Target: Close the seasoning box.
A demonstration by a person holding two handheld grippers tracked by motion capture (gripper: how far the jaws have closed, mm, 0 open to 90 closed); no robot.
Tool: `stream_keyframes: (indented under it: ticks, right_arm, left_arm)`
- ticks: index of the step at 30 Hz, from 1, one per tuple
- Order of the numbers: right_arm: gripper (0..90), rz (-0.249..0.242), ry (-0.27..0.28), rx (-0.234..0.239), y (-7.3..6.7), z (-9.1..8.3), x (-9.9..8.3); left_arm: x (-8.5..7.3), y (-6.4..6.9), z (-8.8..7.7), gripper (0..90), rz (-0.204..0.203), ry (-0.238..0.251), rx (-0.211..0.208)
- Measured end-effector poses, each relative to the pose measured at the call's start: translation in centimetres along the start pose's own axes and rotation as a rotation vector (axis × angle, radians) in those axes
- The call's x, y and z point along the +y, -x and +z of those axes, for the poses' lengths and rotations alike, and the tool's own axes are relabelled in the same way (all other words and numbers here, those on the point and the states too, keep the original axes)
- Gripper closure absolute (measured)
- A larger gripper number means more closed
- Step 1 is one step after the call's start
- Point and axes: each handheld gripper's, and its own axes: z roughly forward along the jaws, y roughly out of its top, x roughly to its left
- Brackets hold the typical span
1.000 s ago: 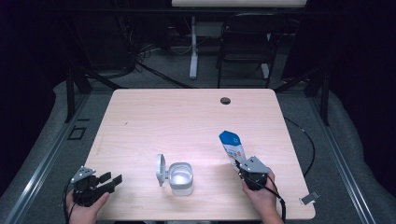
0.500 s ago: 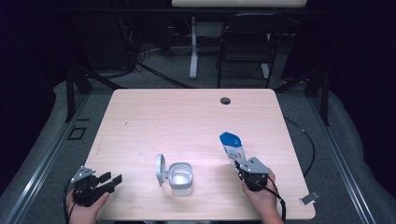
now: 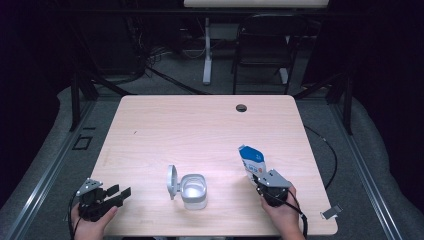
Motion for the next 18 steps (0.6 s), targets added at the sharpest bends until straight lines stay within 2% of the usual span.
stream_keyframes:
  ticks: [11,14,18]
  right_arm:
    - [74.4,0.019,-0.015,0.007,0.2,-0.31,-0.33]
    - [69.8,0.026,-0.017,0.006,0.34,-0.38,-0.54]
    - [59.0,0.052,0.013,0.003,0.59,-0.69,-0.66]
  left_arm:
    - [0.02,0.02,-0.03,46.3,-0.002,0.0,-0.003]
    - [0.06,0.04,-0.05,46.3,-0.004,0.003,-0.004]
    - [0.2,0.11,-0.09,46.3,-0.002,0.006,-0.004]
